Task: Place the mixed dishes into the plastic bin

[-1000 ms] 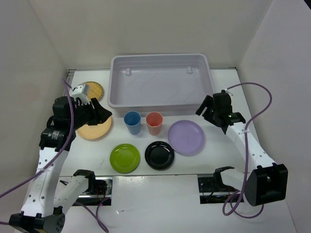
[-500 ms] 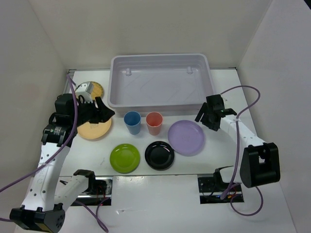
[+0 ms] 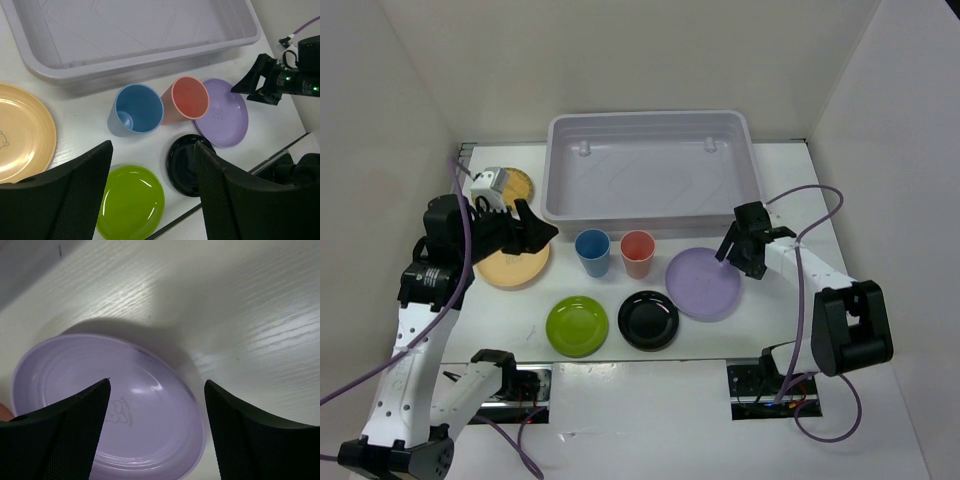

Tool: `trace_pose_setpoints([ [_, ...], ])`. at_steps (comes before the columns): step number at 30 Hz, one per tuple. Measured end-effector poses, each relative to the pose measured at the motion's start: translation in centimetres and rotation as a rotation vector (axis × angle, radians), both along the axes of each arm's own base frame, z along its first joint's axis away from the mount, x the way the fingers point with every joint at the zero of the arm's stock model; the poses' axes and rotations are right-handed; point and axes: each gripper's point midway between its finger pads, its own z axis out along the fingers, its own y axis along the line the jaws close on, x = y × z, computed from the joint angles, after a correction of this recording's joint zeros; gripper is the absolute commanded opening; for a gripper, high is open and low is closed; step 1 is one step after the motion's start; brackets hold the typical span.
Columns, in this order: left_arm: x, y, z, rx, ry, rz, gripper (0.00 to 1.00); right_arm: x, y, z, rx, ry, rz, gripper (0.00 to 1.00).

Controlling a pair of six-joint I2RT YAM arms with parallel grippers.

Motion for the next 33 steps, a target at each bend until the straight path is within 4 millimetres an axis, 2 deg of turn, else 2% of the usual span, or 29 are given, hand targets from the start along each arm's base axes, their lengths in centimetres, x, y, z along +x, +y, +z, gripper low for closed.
trace_pose_setpoints([
  [3, -0.3, 0.0, 0.6, -0.004, -0.020, -0.005, 0.77, -0.3, 0.0, -0.9, -0.009, 0.032, 0.007, 0.84],
  [11, -0.4, -0.1, 1.2, -0.007, -0.034, -0.008, 0.79, -0.2, 0.1, -1.3, -0.006, 0.041, -0.003, 0.84],
  [17, -0.4, -0.1, 2.1, -0.008, -0.055, -0.006, 0.81, -0.6, 1.3, -1.8, 0.011, 0.052, -0.024, 0.81],
  [19, -0.5, -0.1, 2.4, -0.009, -0.061, -0.006, 0.81, -0.6, 1.5, -2.0, 0.018, 0.058, -0.038, 0.74],
  [27, -0.5, 0.0, 2.8, -0.008, -0.070, -0.004, 0.82, -2.0, 1.6, -4.0, 0.018, 0.114, -0.103, 0.58],
  [33, -0.5, 0.0, 3.0, -0.008, -0.074, -0.002, 0.83, -2.6, 2.8, -4.1, 0.044, 0.108, -0.152, 0.32],
])
